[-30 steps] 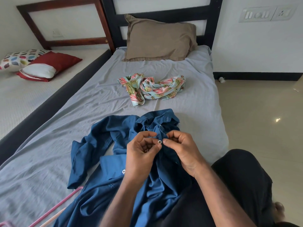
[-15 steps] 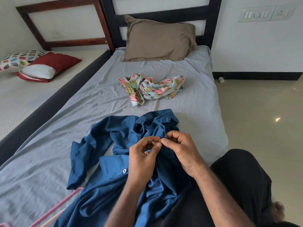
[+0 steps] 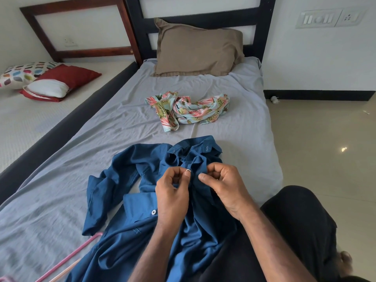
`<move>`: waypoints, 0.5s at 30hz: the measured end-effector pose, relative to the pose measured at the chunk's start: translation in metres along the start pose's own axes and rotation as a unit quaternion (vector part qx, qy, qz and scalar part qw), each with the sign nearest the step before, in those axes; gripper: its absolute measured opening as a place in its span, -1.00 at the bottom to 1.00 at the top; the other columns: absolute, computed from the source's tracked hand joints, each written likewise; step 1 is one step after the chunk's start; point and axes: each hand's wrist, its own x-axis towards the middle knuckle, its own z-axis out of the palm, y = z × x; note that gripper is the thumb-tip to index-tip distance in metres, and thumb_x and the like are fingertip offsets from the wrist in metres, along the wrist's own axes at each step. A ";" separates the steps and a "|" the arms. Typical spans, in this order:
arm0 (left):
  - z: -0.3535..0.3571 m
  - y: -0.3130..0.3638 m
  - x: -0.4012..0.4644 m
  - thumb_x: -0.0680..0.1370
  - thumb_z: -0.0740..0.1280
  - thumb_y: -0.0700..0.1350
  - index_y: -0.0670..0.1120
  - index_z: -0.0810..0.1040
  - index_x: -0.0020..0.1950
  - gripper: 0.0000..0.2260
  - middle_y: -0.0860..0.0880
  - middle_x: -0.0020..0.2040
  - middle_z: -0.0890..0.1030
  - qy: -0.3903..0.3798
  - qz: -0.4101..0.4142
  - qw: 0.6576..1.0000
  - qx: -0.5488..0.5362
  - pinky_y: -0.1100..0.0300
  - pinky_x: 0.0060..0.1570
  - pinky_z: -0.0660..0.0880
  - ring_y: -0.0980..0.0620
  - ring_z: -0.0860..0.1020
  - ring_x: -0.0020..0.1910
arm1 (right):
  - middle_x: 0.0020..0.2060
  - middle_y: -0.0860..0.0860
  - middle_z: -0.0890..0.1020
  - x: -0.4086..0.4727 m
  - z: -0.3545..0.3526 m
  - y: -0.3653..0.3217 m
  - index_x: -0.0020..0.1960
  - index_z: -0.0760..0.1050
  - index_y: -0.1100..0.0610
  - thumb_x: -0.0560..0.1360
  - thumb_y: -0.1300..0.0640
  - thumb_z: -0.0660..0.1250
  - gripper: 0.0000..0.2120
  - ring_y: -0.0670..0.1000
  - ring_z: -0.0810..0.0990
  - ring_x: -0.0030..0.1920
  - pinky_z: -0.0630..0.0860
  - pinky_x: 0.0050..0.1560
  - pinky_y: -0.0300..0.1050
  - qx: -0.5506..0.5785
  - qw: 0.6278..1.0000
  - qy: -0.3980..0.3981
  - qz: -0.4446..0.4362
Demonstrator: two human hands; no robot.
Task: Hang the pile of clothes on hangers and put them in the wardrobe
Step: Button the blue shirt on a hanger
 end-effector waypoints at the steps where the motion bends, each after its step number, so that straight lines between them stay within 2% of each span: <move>1: 0.000 0.000 0.000 0.60 0.40 -0.13 -0.05 0.63 -0.09 -0.92 0.05 -0.21 0.65 0.010 -0.006 1.000 0.001 0.35 -0.22 0.49 0.17 0.57 -0.26 | -0.19 0.12 0.73 0.001 0.000 0.001 -0.07 0.67 0.19 0.52 0.25 0.47 -0.99 0.17 0.71 -0.10 0.65 0.05 0.08 -0.011 1.000 0.009 -0.004; 4: 0.003 -0.002 0.001 0.59 0.41 -0.16 -0.06 0.63 -0.11 -0.92 0.03 -0.23 0.64 0.033 0.000 0.999 0.020 0.38 -0.26 0.47 0.12 0.57 -0.25 | -0.35 -0.04 0.67 0.001 0.002 0.001 -0.15 0.64 0.16 0.50 0.22 0.50 -0.92 -0.09 0.62 -0.30 0.56 -0.17 -0.20 -0.046 0.998 0.034 -0.014; 7: 0.008 -0.003 -0.001 0.57 0.43 -0.18 -0.05 0.64 -0.14 -0.91 0.01 -0.27 0.63 0.049 0.023 0.998 0.041 0.38 -0.26 0.44 0.08 0.55 -0.28 | -0.45 -0.12 0.56 0.002 0.001 0.002 -0.21 0.58 0.14 0.51 0.18 0.49 -0.85 -0.18 0.47 -0.41 0.42 -0.32 -0.31 -0.074 0.996 0.038 -0.015; 10: 0.015 -0.001 -0.006 0.57 0.41 -0.18 -0.07 0.62 -0.14 -0.90 0.05 -0.27 0.63 0.044 0.037 0.997 0.052 0.39 -0.22 0.44 0.10 0.56 -0.25 | -0.45 -0.11 0.49 0.003 0.002 0.003 -0.24 0.51 0.15 0.56 0.16 0.44 -0.78 -0.14 0.39 -0.40 0.36 -0.35 -0.22 -0.105 0.994 0.028 -0.028; 15: 0.022 0.001 -0.009 0.58 0.41 -0.17 -0.06 0.60 -0.15 -0.89 0.06 -0.27 0.62 0.052 0.039 0.996 0.067 0.39 -0.25 0.44 0.14 0.56 -0.24 | -0.37 0.14 0.50 0.003 0.003 0.005 -0.19 0.56 0.19 0.60 0.11 0.39 -0.78 0.03 0.39 -0.32 0.38 -0.27 -0.02 -0.065 0.998 0.012 -0.014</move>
